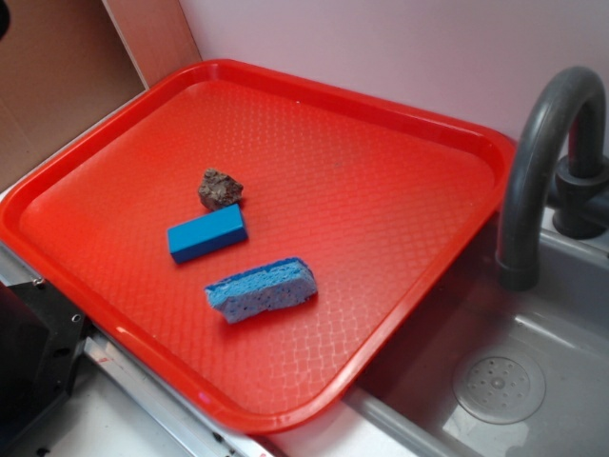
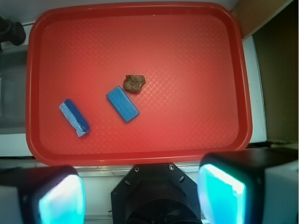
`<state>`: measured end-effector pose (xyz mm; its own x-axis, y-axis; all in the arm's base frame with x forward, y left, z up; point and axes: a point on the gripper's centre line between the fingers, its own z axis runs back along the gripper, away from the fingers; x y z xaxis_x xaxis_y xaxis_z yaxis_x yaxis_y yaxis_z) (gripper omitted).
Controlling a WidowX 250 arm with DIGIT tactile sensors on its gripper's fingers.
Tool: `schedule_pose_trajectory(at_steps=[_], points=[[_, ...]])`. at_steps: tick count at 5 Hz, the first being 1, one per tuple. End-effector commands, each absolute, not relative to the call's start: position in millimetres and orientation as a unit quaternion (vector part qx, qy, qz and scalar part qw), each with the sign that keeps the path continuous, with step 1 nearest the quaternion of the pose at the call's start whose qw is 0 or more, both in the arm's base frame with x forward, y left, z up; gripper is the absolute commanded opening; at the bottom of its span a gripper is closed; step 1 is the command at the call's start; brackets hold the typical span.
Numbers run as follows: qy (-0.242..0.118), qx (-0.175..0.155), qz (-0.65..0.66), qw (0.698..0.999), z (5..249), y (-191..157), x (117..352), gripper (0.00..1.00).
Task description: Grab the blue block.
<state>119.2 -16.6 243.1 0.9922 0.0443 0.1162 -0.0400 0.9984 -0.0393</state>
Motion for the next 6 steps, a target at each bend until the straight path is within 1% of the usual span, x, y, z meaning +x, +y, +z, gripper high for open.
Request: schedule_pose_trajectory(at_steps=[1,2,3,4,5,6], points=[[-0.059,-0.018,0.021,0.998,243,-17,119,1.0],[-0.068,-0.044,-0.084,0.993,226,-23,132,1.0],[-0.086,-0.066,-0.18,0.978,210,-24,145,1.0],[-0.075,-0.05,-0.215,0.972,179,-31,160,1.0],[-0.055,-0.036,-0.233,0.97,154,-41,165,1.0],[-0.027,-0.013,-0.219,0.975,122,-50,172,1.0]])
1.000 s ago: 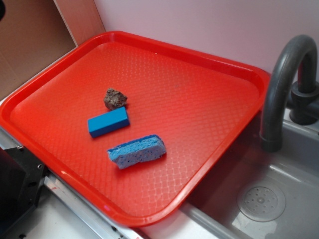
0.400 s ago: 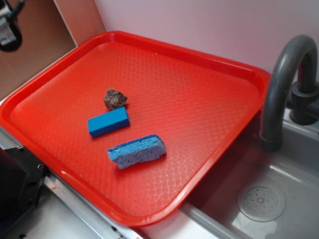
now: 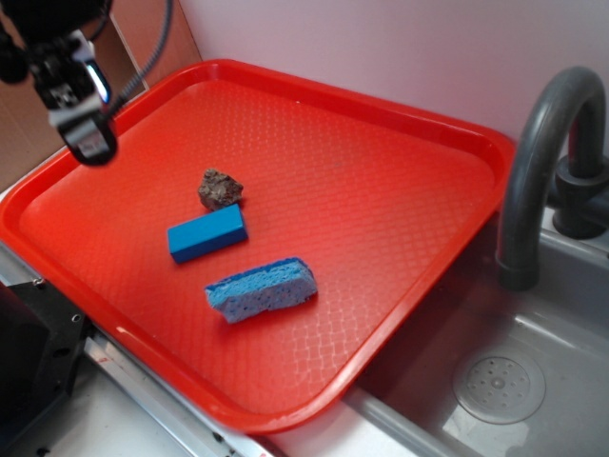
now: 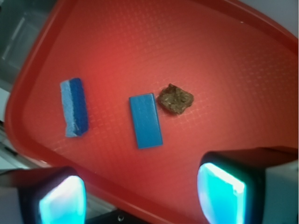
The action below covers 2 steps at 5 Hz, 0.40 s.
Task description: Grab the blue block.
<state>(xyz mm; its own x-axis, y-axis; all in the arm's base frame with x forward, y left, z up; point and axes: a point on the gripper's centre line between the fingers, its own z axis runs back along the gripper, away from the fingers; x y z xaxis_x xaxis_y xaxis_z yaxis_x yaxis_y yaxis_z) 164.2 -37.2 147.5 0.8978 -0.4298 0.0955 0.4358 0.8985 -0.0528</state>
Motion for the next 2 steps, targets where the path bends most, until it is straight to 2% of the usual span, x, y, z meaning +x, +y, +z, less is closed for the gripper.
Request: schedule_pose_trajectory(at_steps=[1,2], points=[[-0.002,0.007,-0.198,0.98,99,-50,176,1.0],[0.015,-0.002,-0.187,0.982,75,-40,183,1.0]])
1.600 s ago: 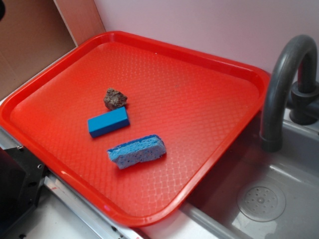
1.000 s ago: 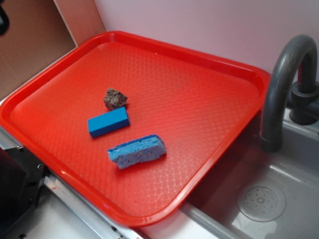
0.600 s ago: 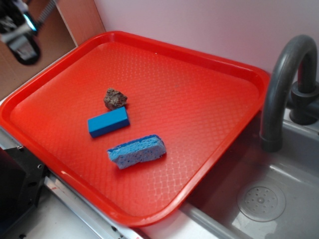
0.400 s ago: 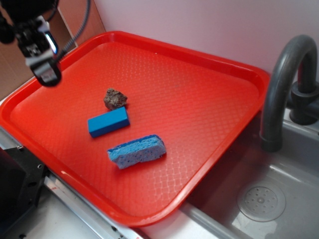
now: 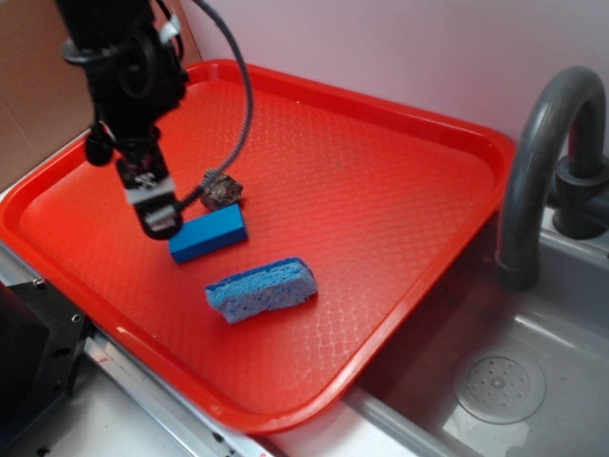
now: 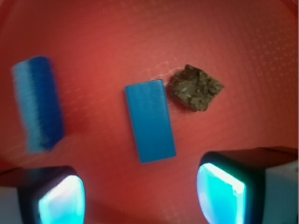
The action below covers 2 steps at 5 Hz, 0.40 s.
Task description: Grab the blue block.
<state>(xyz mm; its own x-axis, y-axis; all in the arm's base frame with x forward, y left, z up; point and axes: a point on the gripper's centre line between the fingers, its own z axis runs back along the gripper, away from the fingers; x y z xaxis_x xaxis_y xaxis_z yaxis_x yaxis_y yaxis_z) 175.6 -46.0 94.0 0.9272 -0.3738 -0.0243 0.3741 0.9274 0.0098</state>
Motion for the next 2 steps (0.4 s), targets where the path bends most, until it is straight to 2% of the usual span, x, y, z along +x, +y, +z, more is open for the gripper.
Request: schedule_pose_trajectory(at_steps=[1,2], points=[[0.031,-0.004,-0.183,0.983,58,-33,184,1.0],[0.037,-0.026,-0.182,0.982,41,-29,184,1.0]])
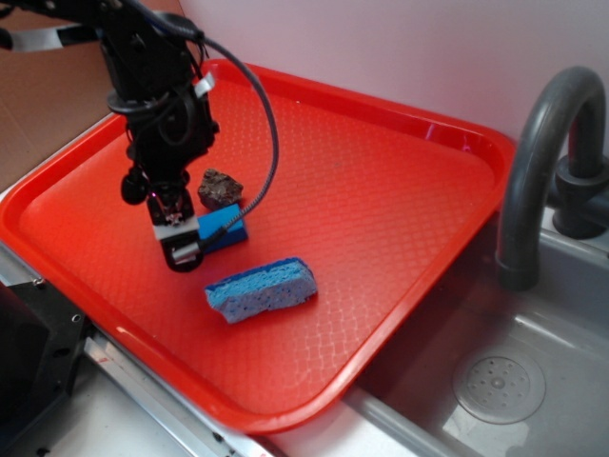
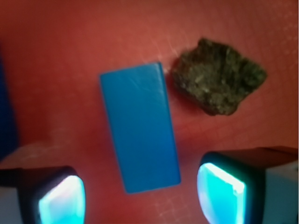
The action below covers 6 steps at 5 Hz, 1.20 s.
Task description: Grab the blue block.
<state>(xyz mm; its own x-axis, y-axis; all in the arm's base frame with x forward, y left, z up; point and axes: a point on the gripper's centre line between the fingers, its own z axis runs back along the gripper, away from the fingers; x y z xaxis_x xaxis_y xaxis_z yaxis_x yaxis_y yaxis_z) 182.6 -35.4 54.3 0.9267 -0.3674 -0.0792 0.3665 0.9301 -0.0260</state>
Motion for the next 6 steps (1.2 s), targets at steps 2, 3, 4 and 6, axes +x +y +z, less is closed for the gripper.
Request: schedule_pose_trajectory(at_steps=[2,3,4,6], points=[[0.042,-0.035,-0.218,0.974,19,-46,178,0.0],[0.031,-0.036,-0.222,0.974,22,-47,174,0.0],[0.027,-0.031,-0.224,0.974,25,-50,172,0.0],[-0.011,-0.03,-0.05,0.998,117,-23,194,0.0]])
